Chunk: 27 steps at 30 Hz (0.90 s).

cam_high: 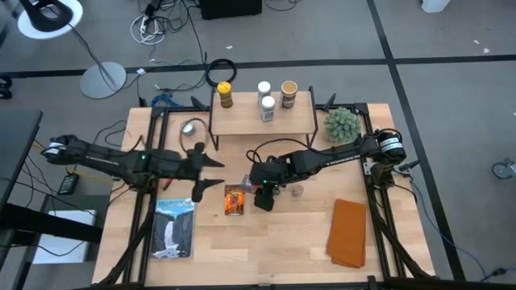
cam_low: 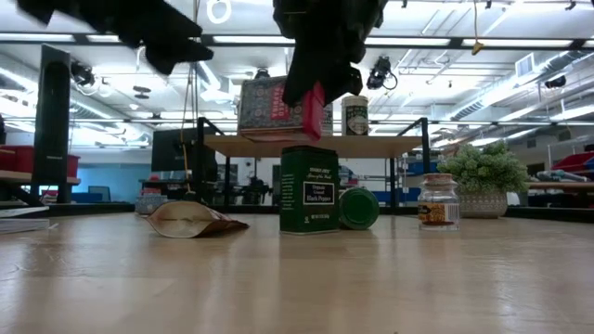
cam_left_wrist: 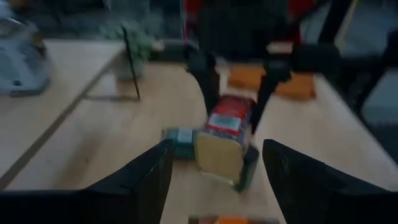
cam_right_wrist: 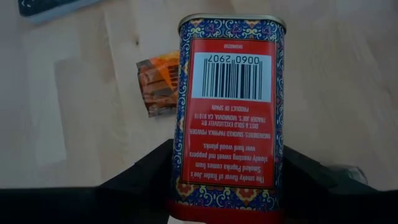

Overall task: Shelf spices
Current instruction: Put the red can seasoning on the shelf

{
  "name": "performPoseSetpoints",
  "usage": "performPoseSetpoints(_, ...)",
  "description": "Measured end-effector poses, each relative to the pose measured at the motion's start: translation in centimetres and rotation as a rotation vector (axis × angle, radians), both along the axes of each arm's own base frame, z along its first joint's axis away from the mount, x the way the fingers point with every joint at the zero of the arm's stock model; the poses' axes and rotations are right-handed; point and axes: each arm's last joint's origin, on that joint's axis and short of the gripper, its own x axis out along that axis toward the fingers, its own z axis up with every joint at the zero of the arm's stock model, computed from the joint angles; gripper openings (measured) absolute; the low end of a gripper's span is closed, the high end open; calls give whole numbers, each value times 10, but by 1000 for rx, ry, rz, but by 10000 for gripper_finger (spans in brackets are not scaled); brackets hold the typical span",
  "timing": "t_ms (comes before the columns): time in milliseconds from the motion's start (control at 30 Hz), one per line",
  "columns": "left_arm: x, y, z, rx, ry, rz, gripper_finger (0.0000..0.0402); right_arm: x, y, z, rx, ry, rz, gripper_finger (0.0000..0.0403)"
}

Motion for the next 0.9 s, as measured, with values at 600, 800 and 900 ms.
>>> performPoseSetpoints(600,105,-20,22,173,457,-190,253,-1,21,1,-47,-24,111,215)
performPoseSetpoints(800,116,-24,11,88,459,-237,253,-1,28,2,-88,-49,125,214)
performPoseSetpoints(900,119,-24,6,81,478,-220,253,0,30,4,-90,-70,125,218)
